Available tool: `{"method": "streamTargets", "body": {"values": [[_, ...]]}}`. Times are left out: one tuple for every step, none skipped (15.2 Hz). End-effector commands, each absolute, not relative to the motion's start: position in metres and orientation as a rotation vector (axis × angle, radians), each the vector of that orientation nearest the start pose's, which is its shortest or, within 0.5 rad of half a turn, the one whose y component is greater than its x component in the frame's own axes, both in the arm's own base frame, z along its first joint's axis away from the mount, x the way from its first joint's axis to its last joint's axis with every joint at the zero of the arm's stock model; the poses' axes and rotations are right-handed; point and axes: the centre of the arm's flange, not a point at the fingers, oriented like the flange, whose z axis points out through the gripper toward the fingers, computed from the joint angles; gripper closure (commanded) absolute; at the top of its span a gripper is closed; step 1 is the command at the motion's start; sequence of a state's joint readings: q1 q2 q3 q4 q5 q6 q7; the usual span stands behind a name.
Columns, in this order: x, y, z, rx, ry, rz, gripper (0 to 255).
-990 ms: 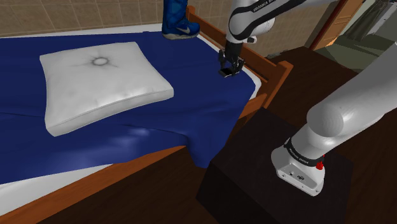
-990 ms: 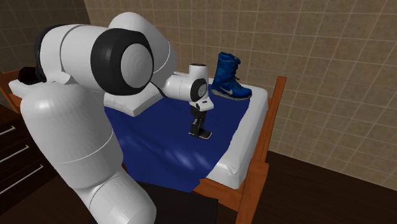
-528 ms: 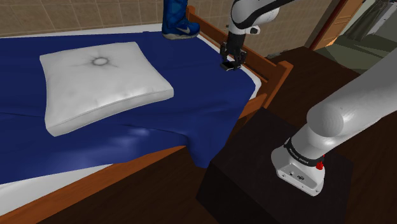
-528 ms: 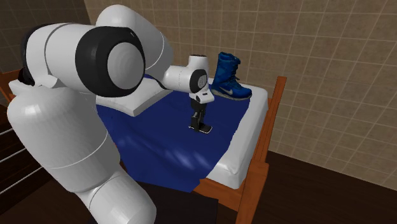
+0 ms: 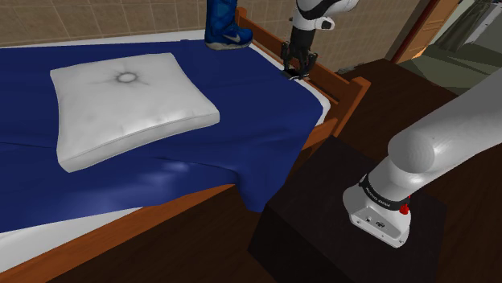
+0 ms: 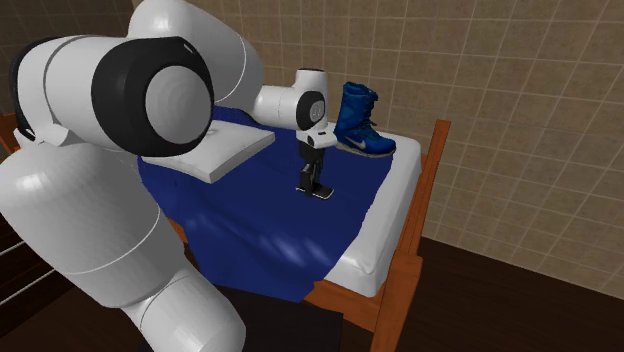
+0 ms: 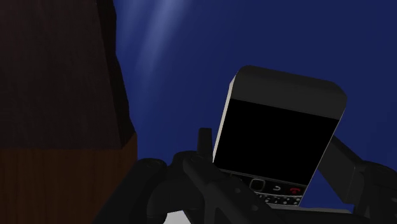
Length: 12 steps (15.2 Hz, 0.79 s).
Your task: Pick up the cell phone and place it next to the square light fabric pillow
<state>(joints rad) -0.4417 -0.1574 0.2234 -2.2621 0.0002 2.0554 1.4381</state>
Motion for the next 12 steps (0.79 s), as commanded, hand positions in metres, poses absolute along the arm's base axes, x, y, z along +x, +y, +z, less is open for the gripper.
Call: {"method": "streamTargets", "body": {"values": [[0.476, -0.104, 0.431, -2.160, 2.362, 0.039, 255], [0.476, -0.104, 0.436, -2.160, 2.362, 0.039, 255], [0.476, -0.104, 0.441, -2.160, 2.362, 0.039, 255], [0.476, -0.104, 0.447, -2.160, 2.362, 0.039, 255], [0.476, -0.104, 0.452, -2.160, 2.362, 0.039, 255], [0.476, -0.104, 0.457, -2.160, 2.362, 0.039, 255], [0.476, -0.104, 0.463, -2.160, 2.362, 0.039, 255], [0.476, -0.104, 0.468, -2.160, 2.362, 0.039, 255], [0.476, -0.104, 0.473, -2.160, 2.362, 0.039, 255], [0.476, -0.104, 0.478, -2.160, 2.362, 0.039, 255], [0.476, -0.104, 0.484, -2.160, 2.362, 0.039, 255], [0.476, -0.104, 0.489, -2.160, 2.362, 0.039, 255]]}}
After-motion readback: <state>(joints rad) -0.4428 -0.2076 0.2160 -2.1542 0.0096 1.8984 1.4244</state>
